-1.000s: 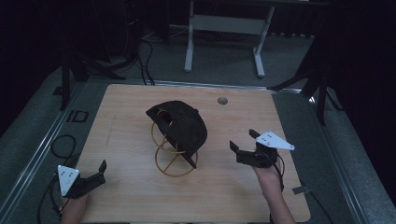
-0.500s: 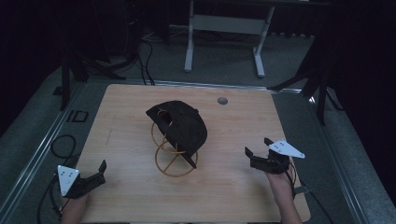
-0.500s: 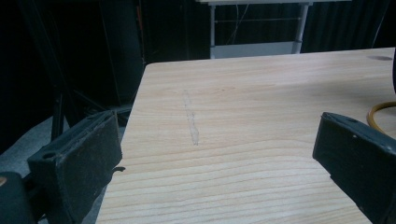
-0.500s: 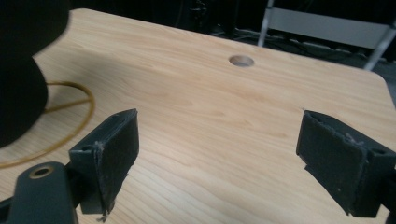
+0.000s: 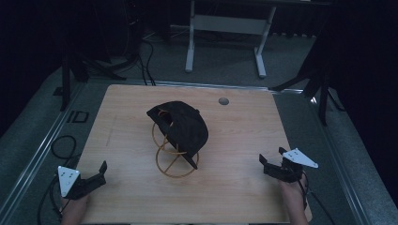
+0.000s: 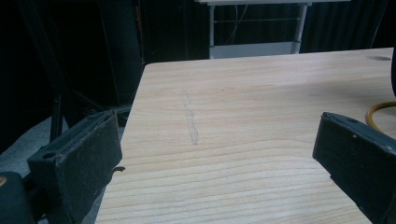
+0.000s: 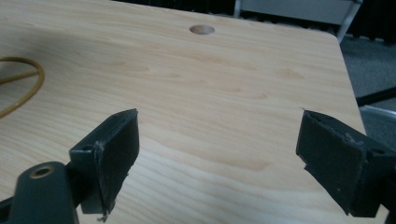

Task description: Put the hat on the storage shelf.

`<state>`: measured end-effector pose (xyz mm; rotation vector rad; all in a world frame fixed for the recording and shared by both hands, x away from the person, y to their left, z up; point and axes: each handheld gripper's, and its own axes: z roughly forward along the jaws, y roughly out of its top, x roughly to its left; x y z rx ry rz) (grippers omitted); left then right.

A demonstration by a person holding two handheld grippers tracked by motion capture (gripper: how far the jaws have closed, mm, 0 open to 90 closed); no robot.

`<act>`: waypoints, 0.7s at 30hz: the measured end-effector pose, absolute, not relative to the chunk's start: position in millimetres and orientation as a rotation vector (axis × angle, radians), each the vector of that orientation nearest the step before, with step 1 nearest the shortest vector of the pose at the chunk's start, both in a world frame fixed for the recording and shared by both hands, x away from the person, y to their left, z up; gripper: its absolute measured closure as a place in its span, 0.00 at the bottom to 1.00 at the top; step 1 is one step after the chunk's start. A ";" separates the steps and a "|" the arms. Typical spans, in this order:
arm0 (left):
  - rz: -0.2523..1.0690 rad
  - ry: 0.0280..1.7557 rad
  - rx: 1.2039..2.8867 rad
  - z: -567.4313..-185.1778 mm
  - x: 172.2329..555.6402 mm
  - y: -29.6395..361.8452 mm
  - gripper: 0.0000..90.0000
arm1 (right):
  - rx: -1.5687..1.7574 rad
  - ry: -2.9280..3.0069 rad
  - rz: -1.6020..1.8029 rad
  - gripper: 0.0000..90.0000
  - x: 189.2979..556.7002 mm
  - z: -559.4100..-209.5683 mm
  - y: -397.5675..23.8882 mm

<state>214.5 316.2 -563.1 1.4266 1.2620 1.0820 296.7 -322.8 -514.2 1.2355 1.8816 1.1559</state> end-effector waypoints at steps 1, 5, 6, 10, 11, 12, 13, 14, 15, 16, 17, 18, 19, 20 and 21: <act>1.082 1.262 1.427 -563.2 214.5 316.2 0.02 | 1.242 1.879 1.153 0.15 295.9 -514.9 -325.0; 1.082 1.261 1.426 -563.2 214.5 316.2 0.02 | 1.266 1.868 1.129 0.15 291.0 -519.0 -335.0; 1.082 1.261 1.426 -563.2 214.5 316.2 0.02 | 1.272 1.867 1.125 0.15 289.4 -520.3 -337.2; 1.081 1.262 1.426 -563.2 214.5 316.2 0.02 | 1.296 1.859 1.105 0.15 283.2 -525.8 -346.3; 1.081 1.262 1.426 -563.1 214.5 316.3 0.02 | 1.300 1.855 1.098 0.15 282.0 -526.9 -348.7; 1.081 1.263 1.426 -563.2 214.5 316.3 0.02 | 1.310 1.852 1.100 0.15 280.6 -527.8 -351.2; 1.081 1.263 1.426 -563.2 214.5 316.2 0.02 | 1.318 1.847 1.095 0.15 279.2 -528.9 -353.6; 1.081 1.263 1.426 -563.1 214.5 316.2 0.02 | 1.324 1.842 1.090 0.15 277.3 -530.0 -356.6; 1.081 1.263 1.427 -563.1 214.6 316.3 0.02 | 1.332 1.840 1.092 0.15 276.1 -530.9 -358.6; 1.080 1.264 1.428 -563.1 214.6 316.3 0.02 | 1.341 1.839 1.087 0.15 274.5 -532.1 -361.1; 1.080 1.264 1.427 -563.1 214.6 316.3 0.02 | 1.346 1.837 1.077 0.15 273.1 -533.6 -363.5; 1.081 1.264 1.427 -563.1 214.6 316.3 0.02 | 1.354 1.833 1.075 0.15 271.2 -534.8 -366.2; 1.081 1.264 1.427 -563.1 214.6 316.3 0.02 | 1.366 1.825 1.077 0.15 269.4 -535.8 -368.9; 1.081 1.264 1.427 -563.1 214.6 316.3 0.02 | 1.379 1.819 1.071 0.15 267.4 -536.7 -371.9; 1.082 1.264 1.427 -563.1 214.6 316.3 0.02 | 1.383 1.813 1.070 0.15 265.9 -537.3 -373.6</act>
